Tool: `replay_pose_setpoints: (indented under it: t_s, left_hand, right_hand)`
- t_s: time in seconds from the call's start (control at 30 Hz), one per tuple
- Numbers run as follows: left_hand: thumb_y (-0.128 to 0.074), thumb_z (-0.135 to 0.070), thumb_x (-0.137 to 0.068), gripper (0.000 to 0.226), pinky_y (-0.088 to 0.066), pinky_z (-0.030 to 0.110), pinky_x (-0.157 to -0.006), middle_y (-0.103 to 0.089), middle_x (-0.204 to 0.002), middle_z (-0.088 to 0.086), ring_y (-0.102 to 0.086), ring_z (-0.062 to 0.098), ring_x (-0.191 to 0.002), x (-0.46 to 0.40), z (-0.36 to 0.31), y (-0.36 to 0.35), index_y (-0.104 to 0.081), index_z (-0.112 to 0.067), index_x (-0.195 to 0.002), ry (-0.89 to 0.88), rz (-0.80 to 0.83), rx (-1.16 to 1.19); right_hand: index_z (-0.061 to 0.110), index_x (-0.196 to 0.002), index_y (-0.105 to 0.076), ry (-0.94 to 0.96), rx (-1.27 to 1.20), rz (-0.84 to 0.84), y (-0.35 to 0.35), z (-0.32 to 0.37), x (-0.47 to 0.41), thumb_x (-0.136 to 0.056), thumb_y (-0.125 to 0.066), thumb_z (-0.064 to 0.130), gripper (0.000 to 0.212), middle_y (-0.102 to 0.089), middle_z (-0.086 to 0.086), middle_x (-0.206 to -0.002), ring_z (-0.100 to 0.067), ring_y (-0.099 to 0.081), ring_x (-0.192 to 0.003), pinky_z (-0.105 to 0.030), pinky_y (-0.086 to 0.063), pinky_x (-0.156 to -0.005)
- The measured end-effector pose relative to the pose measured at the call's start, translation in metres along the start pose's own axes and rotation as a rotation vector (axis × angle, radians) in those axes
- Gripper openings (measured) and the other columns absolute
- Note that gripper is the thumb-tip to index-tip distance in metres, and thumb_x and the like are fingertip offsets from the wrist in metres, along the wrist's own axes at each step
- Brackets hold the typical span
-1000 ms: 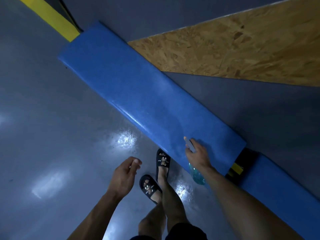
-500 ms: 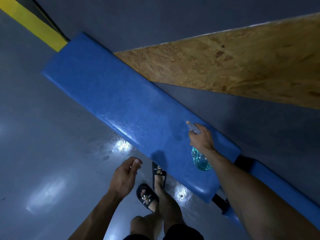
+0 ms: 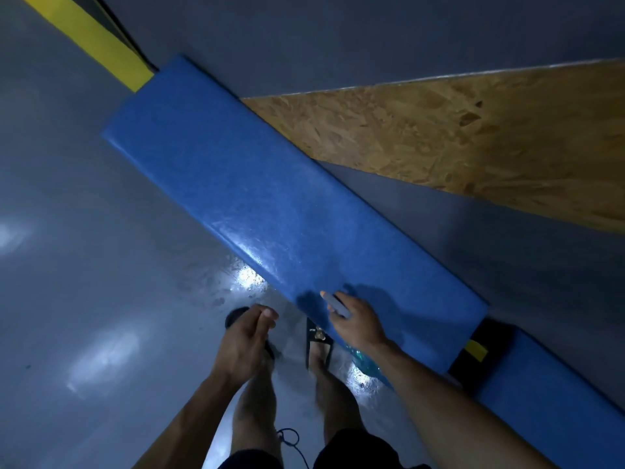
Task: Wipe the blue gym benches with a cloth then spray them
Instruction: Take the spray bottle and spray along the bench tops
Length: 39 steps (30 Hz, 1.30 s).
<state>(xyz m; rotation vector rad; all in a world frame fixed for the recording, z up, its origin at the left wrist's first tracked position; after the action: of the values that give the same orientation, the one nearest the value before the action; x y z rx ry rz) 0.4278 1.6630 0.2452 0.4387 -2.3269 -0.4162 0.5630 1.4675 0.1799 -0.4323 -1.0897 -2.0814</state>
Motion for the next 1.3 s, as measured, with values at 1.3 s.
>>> replay_pose_setpoints:
  t_s: [1.3]
  left_hand:
    - [-0.045, -0.041, -0.104, 0.024, -0.050, 0.026, -0.072, -0.069, -0.089, -0.012, -0.065, 0.006, -0.080, -0.064, 0.049, 0.172, -0.064, -0.031, -0.095, 0.004, 0.043, 0.061]
  right_hand:
    - [0.040, -0.079, -0.056, -0.168, -0.072, -0.138, -0.035, 0.143, -0.072, -0.085, -0.056, 0.028, 0.013, -0.060, -0.001, -0.069, -0.029, -0.063, -0.066, -0.046, -0.056, -0.063]
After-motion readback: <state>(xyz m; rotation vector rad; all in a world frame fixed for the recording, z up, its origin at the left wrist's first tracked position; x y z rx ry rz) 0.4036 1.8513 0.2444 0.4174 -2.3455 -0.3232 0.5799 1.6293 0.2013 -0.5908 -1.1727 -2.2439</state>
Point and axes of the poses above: each hand's wrist, its own x-axis away from the middle knuckle, its own y-axis out of the back of the hand, z = x × y, the point moved 5 cm from there along -x, towards the middle knuckle
